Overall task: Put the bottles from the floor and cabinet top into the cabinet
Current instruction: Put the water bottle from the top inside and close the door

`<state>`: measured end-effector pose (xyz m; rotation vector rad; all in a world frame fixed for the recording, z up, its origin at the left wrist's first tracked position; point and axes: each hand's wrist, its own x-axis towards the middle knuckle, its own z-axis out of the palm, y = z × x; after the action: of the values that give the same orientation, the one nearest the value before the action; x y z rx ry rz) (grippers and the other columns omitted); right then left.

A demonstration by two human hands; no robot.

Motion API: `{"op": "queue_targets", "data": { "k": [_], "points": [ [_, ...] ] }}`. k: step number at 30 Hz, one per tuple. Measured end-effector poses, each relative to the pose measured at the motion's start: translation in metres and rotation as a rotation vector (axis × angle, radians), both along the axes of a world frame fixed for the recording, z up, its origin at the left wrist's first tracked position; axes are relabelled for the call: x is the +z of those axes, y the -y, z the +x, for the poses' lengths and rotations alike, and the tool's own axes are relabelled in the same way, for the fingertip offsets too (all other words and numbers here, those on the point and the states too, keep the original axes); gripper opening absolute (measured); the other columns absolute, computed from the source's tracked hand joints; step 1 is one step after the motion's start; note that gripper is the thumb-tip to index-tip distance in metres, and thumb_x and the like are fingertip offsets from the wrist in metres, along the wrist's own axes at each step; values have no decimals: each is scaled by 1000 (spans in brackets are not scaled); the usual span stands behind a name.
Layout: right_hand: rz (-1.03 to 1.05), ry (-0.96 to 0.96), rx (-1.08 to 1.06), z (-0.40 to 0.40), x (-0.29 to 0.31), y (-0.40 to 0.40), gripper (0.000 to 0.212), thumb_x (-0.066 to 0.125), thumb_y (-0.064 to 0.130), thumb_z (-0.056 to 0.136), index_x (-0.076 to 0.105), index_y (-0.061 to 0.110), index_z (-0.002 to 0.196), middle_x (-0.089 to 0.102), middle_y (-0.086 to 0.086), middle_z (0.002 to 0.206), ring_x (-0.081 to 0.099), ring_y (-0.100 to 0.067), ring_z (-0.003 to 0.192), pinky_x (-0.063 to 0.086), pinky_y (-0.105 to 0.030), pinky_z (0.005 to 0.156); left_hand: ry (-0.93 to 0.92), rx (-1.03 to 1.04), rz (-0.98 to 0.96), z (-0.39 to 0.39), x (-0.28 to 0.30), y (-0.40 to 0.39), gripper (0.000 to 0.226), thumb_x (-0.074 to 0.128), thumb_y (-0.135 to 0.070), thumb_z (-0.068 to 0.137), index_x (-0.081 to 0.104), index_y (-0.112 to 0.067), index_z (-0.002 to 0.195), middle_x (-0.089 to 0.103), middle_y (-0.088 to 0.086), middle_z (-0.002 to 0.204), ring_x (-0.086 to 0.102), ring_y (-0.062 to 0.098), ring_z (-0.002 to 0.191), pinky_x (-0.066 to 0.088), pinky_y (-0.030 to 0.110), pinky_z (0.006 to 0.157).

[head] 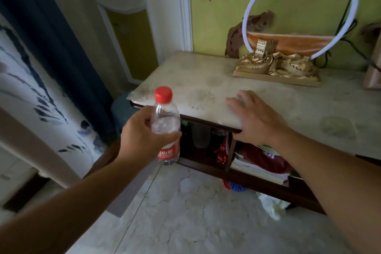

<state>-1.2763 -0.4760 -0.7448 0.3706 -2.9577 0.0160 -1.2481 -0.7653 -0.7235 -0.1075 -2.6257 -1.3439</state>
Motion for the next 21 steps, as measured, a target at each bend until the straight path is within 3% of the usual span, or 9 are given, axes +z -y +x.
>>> {"op": "queue_targets", "data": {
  "k": [5,9,15,19,21],
  "points": [
    [1,-21,13,-3,-3,-1,104,82,53,53,28,27,138,30,-10,140,33,-32,132,45,-43,101,109,44,27,-6,-61,3,60,88,-41,54,56,-40,105,66,-17,93,60,-1,85,52,26,74],
    [4,-70,49,-7,-9,-4,102,81,53,53,32,26,138,32,-10,138,36,-32,130,47,-44,96,150,71,36,-25,-95,-1,57,88,-42,53,52,-47,96,62,-22,86,57,-5,81,44,19,65],
    [6,-97,53,-8,-12,-7,100,81,53,53,34,25,137,34,-12,136,39,-33,128,50,-41,88,215,58,22,-50,-138,-11,64,88,-22,61,59,-29,117,63,-13,98,59,9,91,43,19,72],
    [-11,-103,47,-7,-12,-7,97,81,51,52,36,25,134,35,-11,135,39,-31,126,47,-37,89,266,102,47,-68,-159,-17,64,89,-23,60,59,-21,116,64,-6,99,62,18,94,54,36,81],
    [-5,-97,50,-7,-11,-7,96,80,50,53,36,25,134,36,-11,134,39,-30,126,47,-36,92,255,146,50,-74,-169,-21,60,88,-21,61,60,-20,113,62,-6,93,64,24,93,55,41,79]
  ]
}}
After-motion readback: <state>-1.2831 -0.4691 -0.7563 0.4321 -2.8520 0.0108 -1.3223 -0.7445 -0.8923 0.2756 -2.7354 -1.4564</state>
